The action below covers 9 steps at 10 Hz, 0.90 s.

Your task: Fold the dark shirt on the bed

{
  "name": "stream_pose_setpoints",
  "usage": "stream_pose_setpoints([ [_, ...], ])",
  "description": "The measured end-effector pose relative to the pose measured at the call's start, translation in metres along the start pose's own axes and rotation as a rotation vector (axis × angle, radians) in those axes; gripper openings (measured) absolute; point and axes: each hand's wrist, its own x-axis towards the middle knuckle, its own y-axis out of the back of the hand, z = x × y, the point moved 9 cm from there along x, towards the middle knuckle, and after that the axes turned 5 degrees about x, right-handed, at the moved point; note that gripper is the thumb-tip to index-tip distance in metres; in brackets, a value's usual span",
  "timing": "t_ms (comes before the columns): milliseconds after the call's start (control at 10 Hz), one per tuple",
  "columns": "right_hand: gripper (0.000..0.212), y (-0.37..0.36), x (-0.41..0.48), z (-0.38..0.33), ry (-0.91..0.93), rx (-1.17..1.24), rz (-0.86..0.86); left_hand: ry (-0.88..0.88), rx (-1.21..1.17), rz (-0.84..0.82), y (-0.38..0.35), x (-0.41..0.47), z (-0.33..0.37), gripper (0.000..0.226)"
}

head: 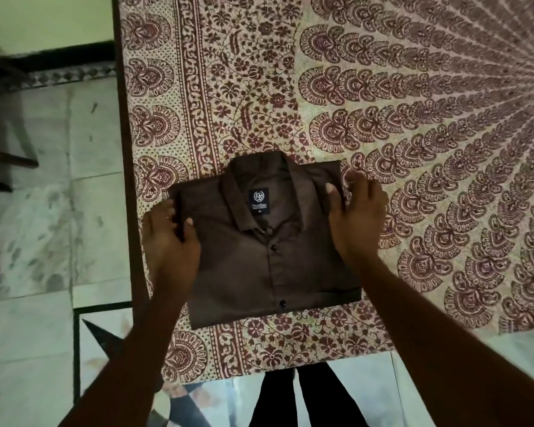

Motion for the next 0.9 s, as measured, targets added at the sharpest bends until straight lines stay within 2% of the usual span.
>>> stream_pose_setpoints([
  [100,0.06,0.002,-0.047,-0.017,0.224,-0.135,0.003,-0.286,0.128,-0.119,-0.014,-0.023,0.015,0.06],
  [200,0.088,-0.026,-0.085,0.003,0.343,-0.335,-0.241,-0.304,0.197,-0.443,-0.053,-0.04,-0.003,0.091],
  [300,0.097,-0.032,-0.084,0.033,0.32,-0.498,-0.307,-0.327,0.238,-0.519,-0.069,-0.044,-0.014,0.106],
  [400,0.097,-0.022,-0.071,0.044,0.236,-0.479,-0.246,-0.34,0.29,-0.473,-0.069,-0.04,-0.014,0.108],
  [500,0.088,-0.023,-0.086,0.034,0.383,-0.476,-0.357,-0.312,0.282,-0.457,-0.063,-0.047,-0.004,0.099],
  [600,0.079,-0.009,-0.093,0.029,0.311,-0.517,-0.522,-0.265,0.142,-0.419,-0.042,-0.053,0.019,0.082],
  [700,0.075,0.024,-0.095,0.013,0.078,-0.403,-0.584,-0.099,-0.247,-0.398,-0.003,-0.064,0.062,0.056],
  [800,0.054,0.095,-0.089,-0.044,0.024,-0.045,-0.511,0.005,-0.518,-0.396,0.054,-0.094,0.126,0.041],
  [900,0.023,0.188,-0.108,-0.107,0.006,0.394,-0.341,-0.017,-0.573,-0.371,0.123,-0.122,0.182,0.034],
])
